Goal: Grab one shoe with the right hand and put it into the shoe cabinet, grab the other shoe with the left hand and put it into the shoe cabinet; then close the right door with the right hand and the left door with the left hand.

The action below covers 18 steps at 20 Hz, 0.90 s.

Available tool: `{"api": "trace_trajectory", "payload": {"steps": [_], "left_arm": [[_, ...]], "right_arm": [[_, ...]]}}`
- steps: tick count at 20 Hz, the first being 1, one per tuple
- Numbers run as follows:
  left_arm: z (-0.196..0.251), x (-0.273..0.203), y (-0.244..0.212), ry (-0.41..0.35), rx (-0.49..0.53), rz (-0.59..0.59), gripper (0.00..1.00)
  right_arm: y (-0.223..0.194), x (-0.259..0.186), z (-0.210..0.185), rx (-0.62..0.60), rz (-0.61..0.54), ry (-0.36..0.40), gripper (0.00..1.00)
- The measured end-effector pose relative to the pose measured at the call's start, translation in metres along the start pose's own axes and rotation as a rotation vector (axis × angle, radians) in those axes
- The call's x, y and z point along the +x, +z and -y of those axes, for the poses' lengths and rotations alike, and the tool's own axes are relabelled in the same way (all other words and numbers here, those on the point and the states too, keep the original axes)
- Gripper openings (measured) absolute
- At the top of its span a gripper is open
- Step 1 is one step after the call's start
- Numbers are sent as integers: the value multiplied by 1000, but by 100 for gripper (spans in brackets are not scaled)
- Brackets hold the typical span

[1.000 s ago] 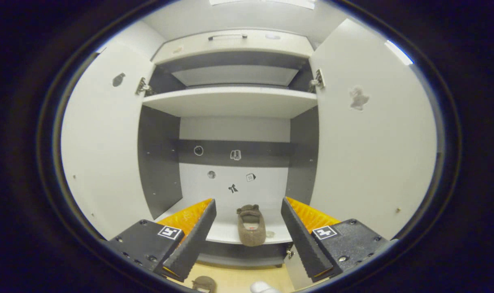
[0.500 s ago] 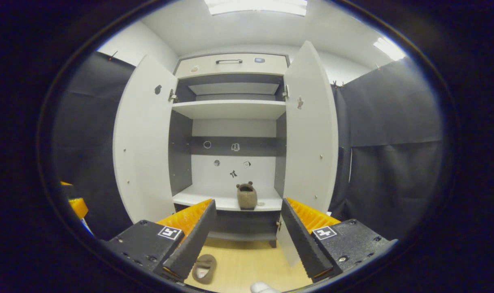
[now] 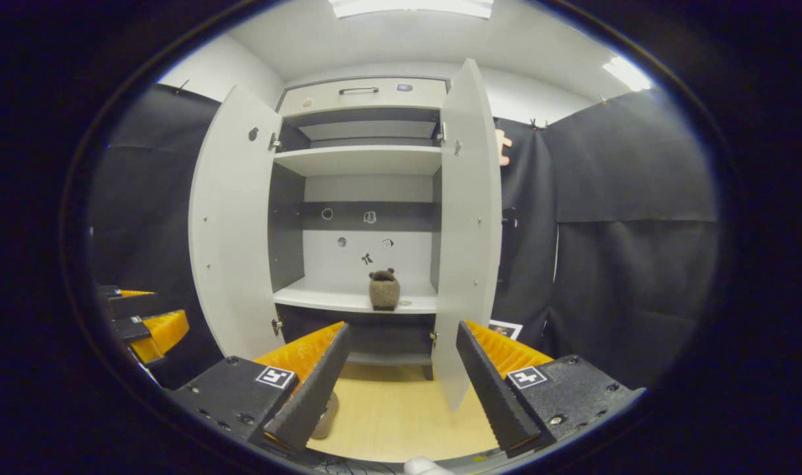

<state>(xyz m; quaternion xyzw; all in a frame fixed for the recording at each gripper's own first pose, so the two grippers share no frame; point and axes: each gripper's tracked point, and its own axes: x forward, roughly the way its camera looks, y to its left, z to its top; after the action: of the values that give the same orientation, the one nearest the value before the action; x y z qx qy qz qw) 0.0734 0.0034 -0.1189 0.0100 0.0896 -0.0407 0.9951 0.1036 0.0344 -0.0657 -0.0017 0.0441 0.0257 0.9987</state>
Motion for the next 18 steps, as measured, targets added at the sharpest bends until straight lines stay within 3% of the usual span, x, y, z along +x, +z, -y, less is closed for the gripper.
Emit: {"api": "trace_trajectory", "payload": {"steps": [5, 13, 18], "left_arm": [[35, 49, -95, -56, -73, -179, 97], [61, 100, -259, -84, -69, -521, 100], [60, 139, -313, -70, -68, -607, 97]], "right_arm": [[-6, 2, 19, -25, -42, 8, 100], [-40, 10, 51, -24, -158, -30, 100], [-55, 15, 69, -34, -209, -71, 100]]}}
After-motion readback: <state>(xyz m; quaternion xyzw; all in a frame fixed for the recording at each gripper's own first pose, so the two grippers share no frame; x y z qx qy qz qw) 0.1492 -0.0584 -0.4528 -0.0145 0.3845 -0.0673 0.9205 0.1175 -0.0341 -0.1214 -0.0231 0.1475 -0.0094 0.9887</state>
